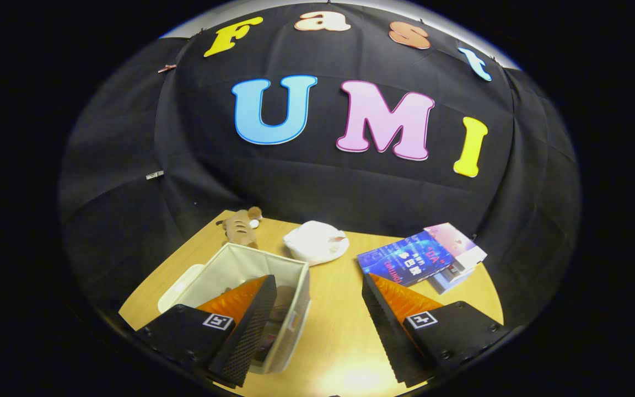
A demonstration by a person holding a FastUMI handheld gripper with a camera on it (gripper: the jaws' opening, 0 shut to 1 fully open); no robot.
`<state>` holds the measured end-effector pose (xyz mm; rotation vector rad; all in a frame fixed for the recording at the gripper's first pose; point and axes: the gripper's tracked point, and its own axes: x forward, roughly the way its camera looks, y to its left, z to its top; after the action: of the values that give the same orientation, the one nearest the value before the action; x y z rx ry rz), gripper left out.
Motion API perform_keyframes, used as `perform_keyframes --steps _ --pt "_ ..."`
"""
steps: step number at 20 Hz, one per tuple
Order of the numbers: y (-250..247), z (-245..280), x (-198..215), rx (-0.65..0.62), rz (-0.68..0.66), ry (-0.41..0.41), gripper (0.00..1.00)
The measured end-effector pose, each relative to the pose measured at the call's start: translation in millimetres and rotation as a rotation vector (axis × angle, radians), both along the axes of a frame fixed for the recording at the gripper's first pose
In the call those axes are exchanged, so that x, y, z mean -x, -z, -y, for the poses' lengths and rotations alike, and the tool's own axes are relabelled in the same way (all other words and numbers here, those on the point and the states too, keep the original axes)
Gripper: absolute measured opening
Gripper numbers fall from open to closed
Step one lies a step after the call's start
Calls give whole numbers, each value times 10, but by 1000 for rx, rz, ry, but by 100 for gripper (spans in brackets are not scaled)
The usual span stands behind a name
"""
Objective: Open the storage box then place both shoes into the box .Put the left shoe in first, then the right shoe, with the right side of both shoes facing outward in a uniform manner.
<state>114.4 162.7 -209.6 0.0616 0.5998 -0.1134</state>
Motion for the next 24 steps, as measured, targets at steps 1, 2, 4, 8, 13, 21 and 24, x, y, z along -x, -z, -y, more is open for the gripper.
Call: perform_keyframes --steps 1,2,4,8,13,21,24 --pt "-86 173 42 26 21 -3 97" --pt "-167 325 100 44 39 -3 98" --pt "-313 601 236 67 78 -1 98" --pt "-568 1167 476 125 154 1 98" --pt "-882 1703 789 149 254 1 98" --pt "-1130 2390 1160 120 318 58 97" --pt "-1133 2625 1274 134 331 79 98"
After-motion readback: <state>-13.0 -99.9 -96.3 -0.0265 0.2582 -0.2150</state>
